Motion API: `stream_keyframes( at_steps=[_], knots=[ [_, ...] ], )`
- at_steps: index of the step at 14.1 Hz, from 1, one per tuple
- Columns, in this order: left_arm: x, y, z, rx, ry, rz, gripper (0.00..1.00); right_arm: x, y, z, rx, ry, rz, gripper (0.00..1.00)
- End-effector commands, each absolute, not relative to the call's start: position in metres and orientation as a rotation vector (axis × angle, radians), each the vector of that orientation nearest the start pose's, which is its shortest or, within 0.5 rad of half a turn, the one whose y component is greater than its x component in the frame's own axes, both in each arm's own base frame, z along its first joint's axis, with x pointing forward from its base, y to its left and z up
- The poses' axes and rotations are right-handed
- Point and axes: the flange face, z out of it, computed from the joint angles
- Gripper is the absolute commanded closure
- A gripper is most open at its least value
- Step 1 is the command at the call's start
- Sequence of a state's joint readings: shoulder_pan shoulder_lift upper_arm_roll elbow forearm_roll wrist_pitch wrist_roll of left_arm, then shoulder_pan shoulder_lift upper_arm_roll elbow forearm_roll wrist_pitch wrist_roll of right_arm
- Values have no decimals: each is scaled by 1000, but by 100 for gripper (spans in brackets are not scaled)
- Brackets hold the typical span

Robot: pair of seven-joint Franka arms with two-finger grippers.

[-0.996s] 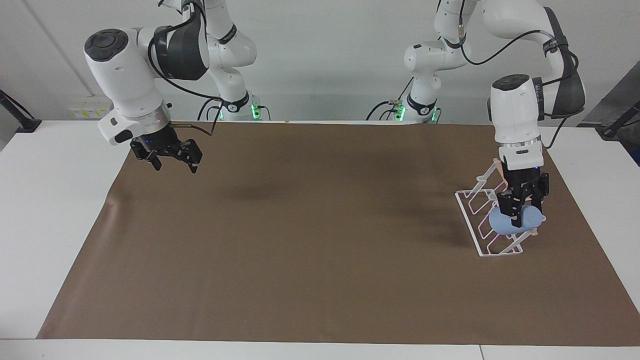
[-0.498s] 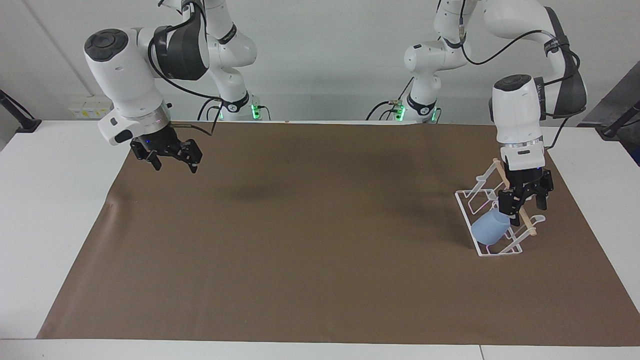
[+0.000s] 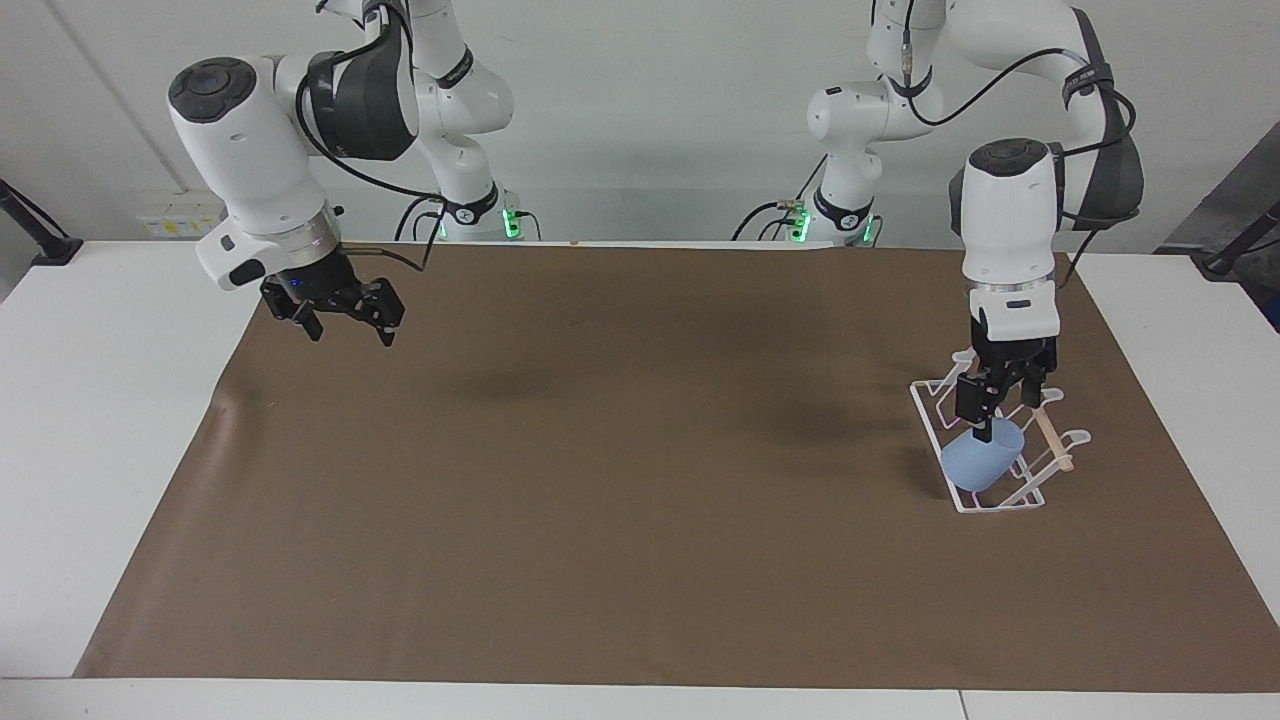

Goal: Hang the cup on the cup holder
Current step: 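Lower the cup with the left gripper onto the rack's top peg, then open the left gripper and draw it back from the cup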

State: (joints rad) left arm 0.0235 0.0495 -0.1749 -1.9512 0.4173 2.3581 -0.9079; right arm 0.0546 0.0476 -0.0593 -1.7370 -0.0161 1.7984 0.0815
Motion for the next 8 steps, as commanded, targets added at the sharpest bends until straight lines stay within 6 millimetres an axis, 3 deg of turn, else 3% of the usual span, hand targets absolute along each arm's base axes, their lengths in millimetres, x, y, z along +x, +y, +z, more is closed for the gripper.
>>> stream_keyframes(
  at_steps=[1, 4, 8],
  knots=[
    [591, -81, 517, -2887, -768, -588, 0, 573, -3, 540, -3140, 158, -24, 0],
    [574, -67, 567, -3012, -673, -425, 0, 573, -3, 540, -3140, 158, -24, 0],
    [558, -25, 581, -3087, -518, -261, 0, 572, -3, 541, -3140, 158, -27, 0]
  ],
)
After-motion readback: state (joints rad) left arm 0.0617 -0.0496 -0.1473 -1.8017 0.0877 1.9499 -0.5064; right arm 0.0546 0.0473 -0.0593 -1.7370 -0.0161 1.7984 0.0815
